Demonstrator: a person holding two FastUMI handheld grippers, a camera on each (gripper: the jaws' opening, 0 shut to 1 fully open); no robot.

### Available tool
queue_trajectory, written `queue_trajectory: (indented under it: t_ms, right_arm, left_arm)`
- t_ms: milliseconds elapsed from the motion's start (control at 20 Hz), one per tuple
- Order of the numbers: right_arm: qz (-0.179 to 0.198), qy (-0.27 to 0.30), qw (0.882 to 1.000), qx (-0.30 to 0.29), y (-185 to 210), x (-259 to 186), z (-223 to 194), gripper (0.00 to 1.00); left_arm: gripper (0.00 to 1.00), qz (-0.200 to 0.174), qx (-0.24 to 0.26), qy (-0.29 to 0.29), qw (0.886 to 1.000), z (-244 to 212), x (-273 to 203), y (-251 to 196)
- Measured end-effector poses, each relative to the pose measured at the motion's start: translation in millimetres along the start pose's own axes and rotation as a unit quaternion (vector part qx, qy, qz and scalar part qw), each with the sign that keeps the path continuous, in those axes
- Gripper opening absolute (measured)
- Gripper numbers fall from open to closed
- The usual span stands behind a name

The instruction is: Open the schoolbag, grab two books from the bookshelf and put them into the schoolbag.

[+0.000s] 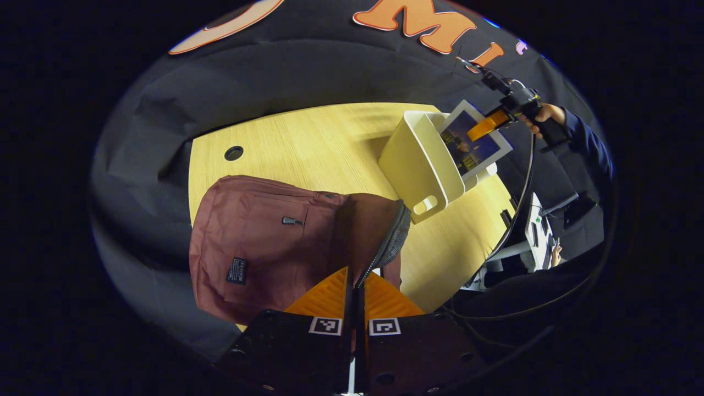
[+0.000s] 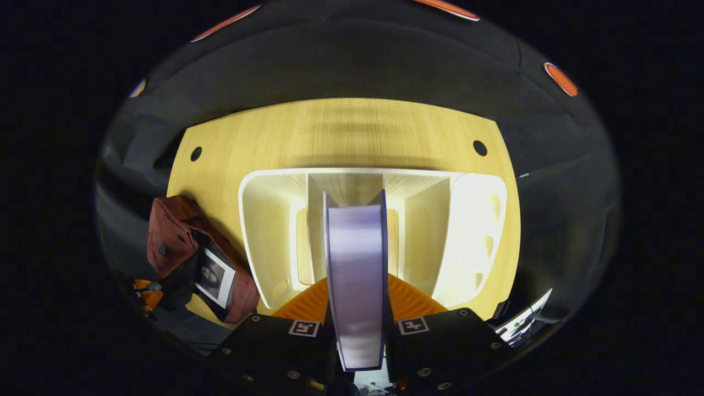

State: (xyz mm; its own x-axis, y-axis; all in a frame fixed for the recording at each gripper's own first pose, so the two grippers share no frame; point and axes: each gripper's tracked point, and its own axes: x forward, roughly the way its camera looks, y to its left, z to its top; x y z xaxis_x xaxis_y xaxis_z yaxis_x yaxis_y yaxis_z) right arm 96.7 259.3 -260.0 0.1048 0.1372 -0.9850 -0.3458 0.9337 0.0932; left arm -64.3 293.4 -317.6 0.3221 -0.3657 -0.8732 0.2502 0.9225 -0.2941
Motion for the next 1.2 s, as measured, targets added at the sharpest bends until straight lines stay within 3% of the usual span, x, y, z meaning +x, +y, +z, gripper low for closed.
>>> queue_trajectory:
  t_ms: [350, 500, 600, 950, 1100, 1200]
  right_arm:
    - [0.032, -0.072, 0.997, -0.001, 3.3, -93.8, -12.1, 0.36]
    - [0.078, -0.098, 0.992, 0.026, 11.4, -128.1, -23.0, 0.36]
    - [0.119, -0.11, 0.986, 0.047, 18.2, -144.6, -35.1, 0.36]
    - [0.188, -0.129, 0.969, 0.093, 37.8, -157.7, -68.0, 0.35]
    - [0.254, -0.124, 0.951, 0.123, 67.3, -154.3, -80.5, 0.35]
    - [0.275, -0.117, 0.946, 0.127, 84.0, -143.7, -89.5, 0.35]
  left_arm:
    - [0.04, 0.013, 0.011, -0.011, 1.0, 1.0, -17.3, 11.5]
    - [0.04, 0.018, 0.022, -0.015, 0.999, 5.4, -23.8, 11.8]
    - [0.04, 0.0, 0.02, -0.022, 1.0, 11.5, -26.0, 4.5]
    - [0.04, 0.001, 0.035, -0.028, 0.999, 20.4, -34.6, 4.5]
    - [0.04, -0.003, 0.036, -0.036, 0.999, 27.6, -40.8, 1.6]
    - [0.04, -0.001, 0.036, -0.038, 0.999, 29.9, -44.6, 2.0]
